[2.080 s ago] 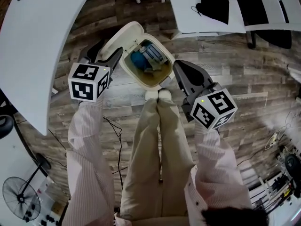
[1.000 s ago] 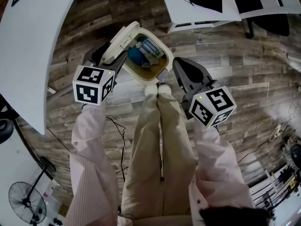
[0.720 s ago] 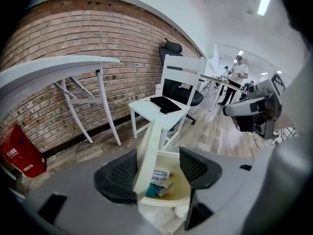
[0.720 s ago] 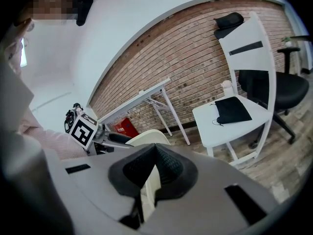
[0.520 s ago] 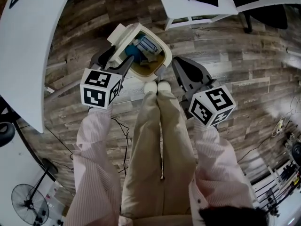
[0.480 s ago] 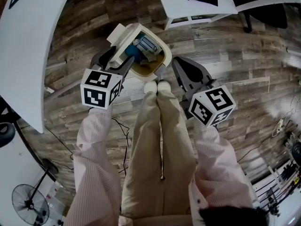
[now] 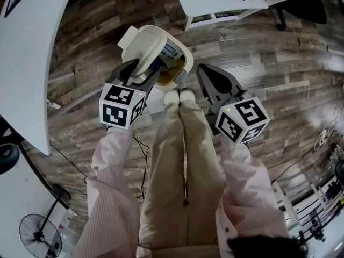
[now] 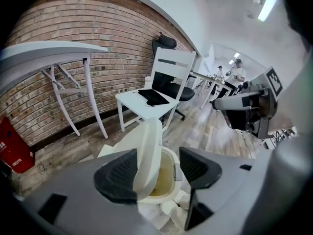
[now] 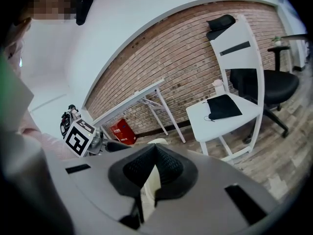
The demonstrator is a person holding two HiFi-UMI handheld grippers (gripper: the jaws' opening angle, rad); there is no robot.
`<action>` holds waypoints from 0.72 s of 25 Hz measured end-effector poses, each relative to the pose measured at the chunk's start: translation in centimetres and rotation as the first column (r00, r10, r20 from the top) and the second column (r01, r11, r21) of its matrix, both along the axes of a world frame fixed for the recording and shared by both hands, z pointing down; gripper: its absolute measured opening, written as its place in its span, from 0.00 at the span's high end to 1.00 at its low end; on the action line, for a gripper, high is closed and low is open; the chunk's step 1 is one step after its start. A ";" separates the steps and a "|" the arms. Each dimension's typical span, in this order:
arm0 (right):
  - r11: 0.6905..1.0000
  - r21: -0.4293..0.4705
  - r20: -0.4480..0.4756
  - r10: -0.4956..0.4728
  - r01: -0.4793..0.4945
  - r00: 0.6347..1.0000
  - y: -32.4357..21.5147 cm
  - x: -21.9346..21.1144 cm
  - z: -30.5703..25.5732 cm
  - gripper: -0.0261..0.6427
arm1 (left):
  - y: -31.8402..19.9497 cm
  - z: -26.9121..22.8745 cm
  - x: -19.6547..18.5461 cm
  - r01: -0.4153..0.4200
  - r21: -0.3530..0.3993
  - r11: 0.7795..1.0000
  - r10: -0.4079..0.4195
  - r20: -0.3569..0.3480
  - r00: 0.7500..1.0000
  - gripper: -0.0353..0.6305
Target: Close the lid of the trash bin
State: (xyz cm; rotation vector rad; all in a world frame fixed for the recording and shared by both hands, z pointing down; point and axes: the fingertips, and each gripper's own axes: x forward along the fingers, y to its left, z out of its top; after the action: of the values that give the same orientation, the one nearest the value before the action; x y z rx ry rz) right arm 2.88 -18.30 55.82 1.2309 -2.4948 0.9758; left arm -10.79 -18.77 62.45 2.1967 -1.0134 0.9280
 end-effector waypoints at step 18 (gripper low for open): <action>0.997 -0.055 -0.016 0.058 -0.059 0.998 1.7 1.6 2.2 0.96 | 3.5 5.2 3.6 -0.049 -0.174 0.983 0.041 -0.047 0.998 0.61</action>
State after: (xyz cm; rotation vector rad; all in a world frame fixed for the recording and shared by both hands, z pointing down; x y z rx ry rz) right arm 4.49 -16.62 58.00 1.2963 -2.4164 1.0386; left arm -7.17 -15.28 67.62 2.0905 -0.8322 0.9481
